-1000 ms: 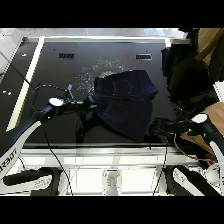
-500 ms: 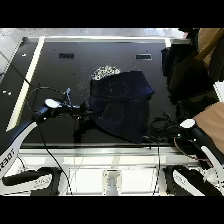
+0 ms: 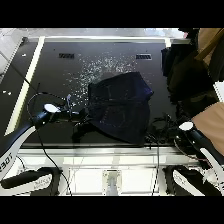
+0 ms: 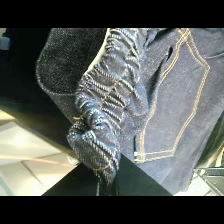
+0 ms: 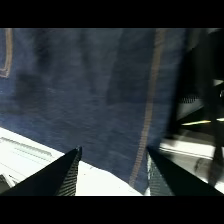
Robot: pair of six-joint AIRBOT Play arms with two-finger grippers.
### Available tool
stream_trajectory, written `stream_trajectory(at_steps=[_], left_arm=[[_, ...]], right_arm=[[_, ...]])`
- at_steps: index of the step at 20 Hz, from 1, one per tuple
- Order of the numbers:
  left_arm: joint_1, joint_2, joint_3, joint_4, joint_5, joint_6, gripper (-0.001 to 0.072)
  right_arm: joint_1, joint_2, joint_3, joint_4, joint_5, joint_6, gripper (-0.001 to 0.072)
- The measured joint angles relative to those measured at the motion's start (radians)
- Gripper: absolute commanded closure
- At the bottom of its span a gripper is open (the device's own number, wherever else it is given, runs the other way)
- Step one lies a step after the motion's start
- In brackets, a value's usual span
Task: Fold the clothes and pants, and hang the long-sleeved shirts on hangers.
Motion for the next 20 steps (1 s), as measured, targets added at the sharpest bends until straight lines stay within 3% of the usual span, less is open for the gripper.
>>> stream_trajectory(at_steps=[7,16,17,19,20], left_arm=[[0.023,0.012,-0.003,0.001,0.002,0.006,0.0654],[0.024,0.013,-0.003,0.001,0.003,0.006,0.0653],[0.024,0.013,-0.003,0.002,0.003,0.006,0.0653],[0.024,0.013,-0.003,0.002,0.003,0.01,0.0653],[0.026,0.013,-0.003,0.002,0.003,0.016,0.0653]], right_arm=[[-0.024,0.0,-0.026,-0.056,0.014,0.026,0.0262],[0.094,-0.054,-0.067,0.101,-0.099,0.006,0.0277],[0.113,-0.07,-0.068,0.12,-0.109,0.004,0.0392],[0.141,-0.093,-0.071,0.146,-0.139,-0.023,0.07],[0.149,-0.098,-0.071,0.166,-0.152,-0.041,0.0696]])
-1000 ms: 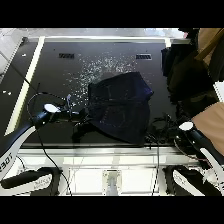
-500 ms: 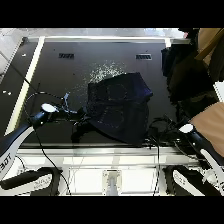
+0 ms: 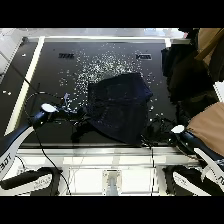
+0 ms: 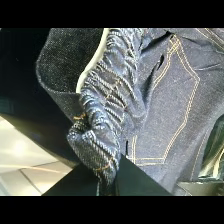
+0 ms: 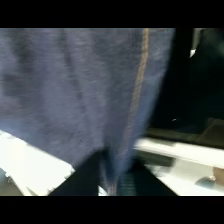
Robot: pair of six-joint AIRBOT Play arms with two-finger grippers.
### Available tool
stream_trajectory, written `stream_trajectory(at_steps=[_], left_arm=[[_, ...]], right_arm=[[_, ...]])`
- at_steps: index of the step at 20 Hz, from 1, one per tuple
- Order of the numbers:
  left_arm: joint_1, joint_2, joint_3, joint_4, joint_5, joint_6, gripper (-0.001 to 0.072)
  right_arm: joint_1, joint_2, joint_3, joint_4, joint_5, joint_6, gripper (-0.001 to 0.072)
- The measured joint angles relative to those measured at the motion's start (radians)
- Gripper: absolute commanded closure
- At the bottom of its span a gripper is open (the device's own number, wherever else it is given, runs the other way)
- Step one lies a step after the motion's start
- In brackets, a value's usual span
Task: Fold the clothes and pants, and hang the long-sleeved shirts on hangers.
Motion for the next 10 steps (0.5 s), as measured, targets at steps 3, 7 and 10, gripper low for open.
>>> stream_trajectory(at_steps=[3,7,10], left_arm=[[0.021,0.014,0.002,0.0,-0.005,0.042,0.0654],[0.098,0.127,0.055,0.002,-0.096,0.137,0.0654],[0.171,0.279,0.144,0.004,-0.211,0.177,0.0656]], right_arm=[[0.013,0.016,0.039,0.066,0.001,-0.055,0.0697],[0.019,0.117,0.2,0.085,0.128,-0.08,0.0698],[0.021,0.244,0.413,0.079,0.243,-0.05,0.0698]])
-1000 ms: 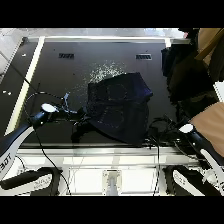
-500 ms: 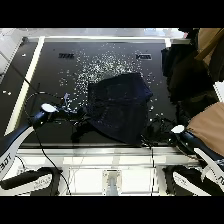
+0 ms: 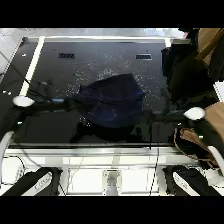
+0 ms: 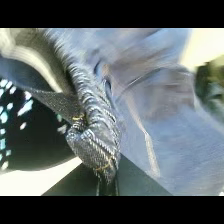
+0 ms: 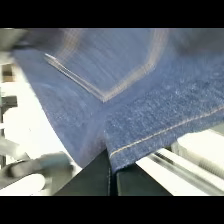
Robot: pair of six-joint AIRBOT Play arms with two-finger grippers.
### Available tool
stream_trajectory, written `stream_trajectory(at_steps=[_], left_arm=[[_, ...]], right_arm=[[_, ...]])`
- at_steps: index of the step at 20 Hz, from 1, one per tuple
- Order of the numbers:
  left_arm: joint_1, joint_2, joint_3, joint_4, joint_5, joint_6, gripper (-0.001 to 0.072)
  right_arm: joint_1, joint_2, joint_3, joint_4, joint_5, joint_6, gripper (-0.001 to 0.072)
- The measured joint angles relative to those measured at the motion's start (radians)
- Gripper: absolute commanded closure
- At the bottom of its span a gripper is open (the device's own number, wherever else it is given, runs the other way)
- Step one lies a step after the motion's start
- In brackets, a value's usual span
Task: Fold the clothes and pants, and hang the long-sleeved shirts on hangers.
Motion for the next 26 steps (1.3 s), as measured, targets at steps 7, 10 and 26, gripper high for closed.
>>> stream_trajectory(at_steps=[7,10,26], left_arm=[[0.071,0.34,0.362,0.161,-0.138,-0.04,0.0656],[0.074,0.366,0.452,0.248,-0.161,-0.093,0.0655],[-0.038,-0.501,0.504,0.376,0.203,-0.139,0.0653]], right_arm=[[0.001,0.152,0.621,-0.087,0.164,0.229,0.0699],[0.001,0.101,0.777,-0.101,0.173,0.27,0.0699],[0.001,-0.77,0.88,-0.116,-0.08,0.002,0.0698]])
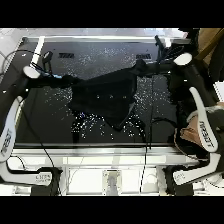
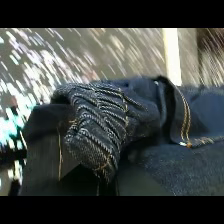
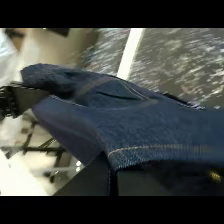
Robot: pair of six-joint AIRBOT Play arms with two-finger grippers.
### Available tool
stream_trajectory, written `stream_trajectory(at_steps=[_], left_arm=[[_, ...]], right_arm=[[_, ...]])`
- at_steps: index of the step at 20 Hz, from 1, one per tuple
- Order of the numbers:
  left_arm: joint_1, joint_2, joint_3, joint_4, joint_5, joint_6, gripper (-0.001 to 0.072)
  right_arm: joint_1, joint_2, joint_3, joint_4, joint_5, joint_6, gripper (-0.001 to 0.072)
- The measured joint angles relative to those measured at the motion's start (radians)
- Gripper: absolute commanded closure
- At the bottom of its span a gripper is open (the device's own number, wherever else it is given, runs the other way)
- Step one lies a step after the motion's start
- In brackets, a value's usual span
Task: Fold the clothes and pants, and hang the long-sleeved shirts on hangers.
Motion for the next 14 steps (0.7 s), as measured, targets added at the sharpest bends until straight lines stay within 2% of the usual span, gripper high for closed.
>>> stream_trajectory(at_steps=[2,5,10,14], left_arm=[[-0.001,-0.043,0.0,-0.021,0.093,-0.002,0.0653],[0.004,-0.055,0.0,-0.023,0.116,0.029,0.0654],[0.016,-0.02,0.0,0.134,-0.084,0.053,0.0654],[0.018,-0.013,-0.005,0.252,-0.241,0.055,0.0654]], right_arm=[[0.0,-0.043,0.001,-0.001,-0.012,-0.034,0.0699],[0.005,-0.06,0.001,-0.043,0.074,-0.066,0.07],[0.097,0.005,-0.058,-0.267,0.301,-0.03,0.0699],[0.201,0.058,-0.208,-0.356,0.352,0.01,0.0699]])
